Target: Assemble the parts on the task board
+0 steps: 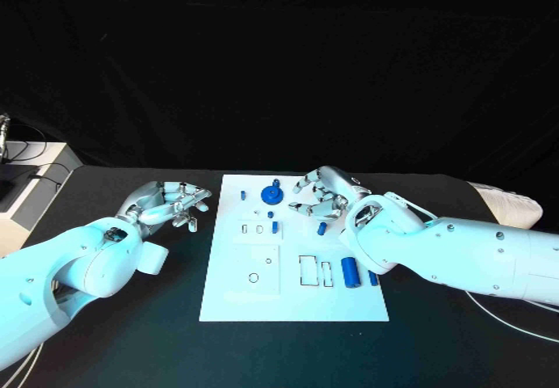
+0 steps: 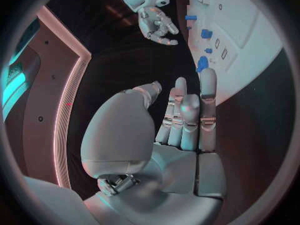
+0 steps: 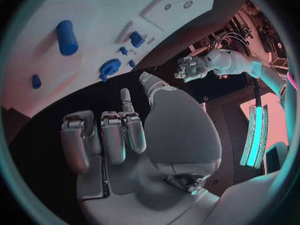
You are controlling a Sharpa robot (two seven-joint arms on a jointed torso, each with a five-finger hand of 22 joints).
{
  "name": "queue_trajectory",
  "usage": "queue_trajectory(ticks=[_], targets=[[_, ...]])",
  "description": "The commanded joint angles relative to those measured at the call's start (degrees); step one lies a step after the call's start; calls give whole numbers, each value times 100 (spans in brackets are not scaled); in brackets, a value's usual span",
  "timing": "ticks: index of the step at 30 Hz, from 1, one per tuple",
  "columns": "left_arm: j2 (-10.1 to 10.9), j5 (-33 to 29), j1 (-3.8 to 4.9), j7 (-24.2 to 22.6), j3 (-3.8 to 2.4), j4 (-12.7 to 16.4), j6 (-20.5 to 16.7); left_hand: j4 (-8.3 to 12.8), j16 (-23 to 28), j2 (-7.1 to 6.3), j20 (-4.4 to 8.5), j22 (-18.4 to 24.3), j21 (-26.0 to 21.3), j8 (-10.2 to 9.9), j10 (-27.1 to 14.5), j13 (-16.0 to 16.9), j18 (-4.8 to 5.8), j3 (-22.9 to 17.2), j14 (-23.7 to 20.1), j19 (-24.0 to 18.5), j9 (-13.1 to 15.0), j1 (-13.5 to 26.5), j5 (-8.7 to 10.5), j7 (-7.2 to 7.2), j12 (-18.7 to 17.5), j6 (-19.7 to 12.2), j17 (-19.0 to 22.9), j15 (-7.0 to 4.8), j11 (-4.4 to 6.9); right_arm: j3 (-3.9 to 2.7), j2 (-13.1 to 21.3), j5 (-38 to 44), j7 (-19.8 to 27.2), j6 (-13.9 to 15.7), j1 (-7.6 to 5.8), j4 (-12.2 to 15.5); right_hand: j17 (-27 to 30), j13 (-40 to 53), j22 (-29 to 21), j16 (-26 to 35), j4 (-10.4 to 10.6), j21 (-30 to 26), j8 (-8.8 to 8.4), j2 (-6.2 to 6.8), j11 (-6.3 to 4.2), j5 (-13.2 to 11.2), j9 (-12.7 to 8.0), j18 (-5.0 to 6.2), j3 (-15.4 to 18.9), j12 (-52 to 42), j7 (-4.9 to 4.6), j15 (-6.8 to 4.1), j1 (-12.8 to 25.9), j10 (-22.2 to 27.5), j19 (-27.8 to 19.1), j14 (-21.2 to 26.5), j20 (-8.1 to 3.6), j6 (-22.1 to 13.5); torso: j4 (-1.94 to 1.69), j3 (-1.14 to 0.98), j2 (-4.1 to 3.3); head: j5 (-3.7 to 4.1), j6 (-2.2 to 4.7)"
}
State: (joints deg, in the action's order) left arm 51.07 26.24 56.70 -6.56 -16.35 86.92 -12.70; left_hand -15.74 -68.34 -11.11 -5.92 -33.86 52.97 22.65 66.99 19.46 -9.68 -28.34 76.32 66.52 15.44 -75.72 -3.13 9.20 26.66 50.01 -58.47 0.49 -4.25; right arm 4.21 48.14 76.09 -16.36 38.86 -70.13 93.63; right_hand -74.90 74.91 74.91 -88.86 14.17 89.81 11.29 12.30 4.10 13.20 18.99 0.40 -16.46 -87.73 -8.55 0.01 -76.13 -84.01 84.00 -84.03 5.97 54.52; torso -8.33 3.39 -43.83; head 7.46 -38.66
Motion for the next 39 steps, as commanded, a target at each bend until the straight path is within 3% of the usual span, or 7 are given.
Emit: queue_trajectory(ticks=[1, 6, 7, 11, 23, 33, 39], targets=[[-159, 1072, 130, 1304, -9, -96, 681, -40, -717, -8, 4, -1063, 919, 260, -120, 502, 157, 1, 340, 202, 129, 213, 18, -45, 709, -111, -852, -17, -4, -8, 48, -1031, 637, 68, -86, -64, -1098, 1352, 1509, 22, 27, 19, 35, -9, -23, 46, 7, -40, -8, -36, 4, -23, -54, -429, 600, -499, -12, 41, 56, -81, 92, -53, -29], [-671, 1765, 522, 2159, 142, -549, 1310, -88, -1511, 58, 16, -2585, 2142, 922, -471, 1775, 341, 31, 836, 555, 450, 566, 20, -80, 2517, -389, -1940, -34, 59, -15, 77, -1704, 680, -279, -283, -338, -1105, 1361, 1509, 20, 34, 19, 47, -25, -26, 70, 12, -40, -18, -47, 5, -27, -74, -440, 600, -501, -17, 37, 115, -156, 178, -124, -58], [-786, 1872, 607, 2296, 204, -663, 1432, -80, -1715, 63, 27, -3030, 2422, 1063, -67, 2594, 426, 68, 1005, 793, 516, 609, 15, -119, 3248, -362, -2285, -71, 85, -16, 71, -1808, 673, -333, -311, -400, -1104, 1361, 1509, 20, 41, 19, 54, -28, -26, 79, 15, -40, -18, -47, 6, -28, -72, -440, 600, -501, -18, 39, 124, -162, 187, -128, -56], [-1201, 2270, 876, 2719, 448, -1069, 1816, -88, -1987, 120, 74, -3716, 2837, 1287, 538, 3789, 555, 169, 1230, 1180, 640, 790, 27, -188, 4250, -355, -2782, -125, 142, -17, 45, -2063, 631, -488, -375, -565, -1096, 1360, 1509, 22, 63, 19, 66, -35, -27, 104, 25, -40, -15, -46, 6, -30, -64, -438, 600, -499, -21, 36, 165, -200, 220, -178, -86], [-2191, 3065, 1361, 3356, 882, -1872, 2470, -115, -2141, 149, 166, -4218, 3117, 1676, 886, 4504, 651, 915, 1350, 1460, 936, 1392, 22, -332, 4784, -271, -3099, -230, 262, -18, -42, -2177, 418, -686, -424, -747, -1080, 1350, 1509, 31, 188, 19, 155, 28, -24, 704, 115, -40, 75, -35, -1, -31, -34, -426, 600, -495, -31, -87, 201, -256, 224, -243, -122], [-2596, 3321, 1503, 3470, 946, -2137, 2656, -109, -2166, 403, 229, -4402, 3207, 1955, 1020, 4753, 689, 1180, 1368, 1571, 1320, 1454, 17, -411, 4932, -347, -3153, -296, 333, -18, -84, -2139, 301, -741, -435, -802, -1072, 1346, 1509, 33, 189, 19, 164, 33, -22, 792, 127, -40, 88, -31, -4, -30, -42, -422, 600, -493, -31, -114, 213, -244, 201, -220, -131], [-2739, 3448, 1523, 3488, 950, -2225, 2768, -103, -2166, 23, 224, -4423, 3215, 1932, 996, 4792, 692, 161, 1368, 1572, 1527, 1314, 17, -387, 4924, -437, -3153, -283, 317, -18, -97, -2111, 260, -755, -438, -813, -1072, 1346, 1509, 33, 189, 19, 164, 33, -22, 792, 127, -40, 88, -31, -4, -30, -42, -422, 600, -493, -31, -114, 207, -234, 201, -202, -151]])
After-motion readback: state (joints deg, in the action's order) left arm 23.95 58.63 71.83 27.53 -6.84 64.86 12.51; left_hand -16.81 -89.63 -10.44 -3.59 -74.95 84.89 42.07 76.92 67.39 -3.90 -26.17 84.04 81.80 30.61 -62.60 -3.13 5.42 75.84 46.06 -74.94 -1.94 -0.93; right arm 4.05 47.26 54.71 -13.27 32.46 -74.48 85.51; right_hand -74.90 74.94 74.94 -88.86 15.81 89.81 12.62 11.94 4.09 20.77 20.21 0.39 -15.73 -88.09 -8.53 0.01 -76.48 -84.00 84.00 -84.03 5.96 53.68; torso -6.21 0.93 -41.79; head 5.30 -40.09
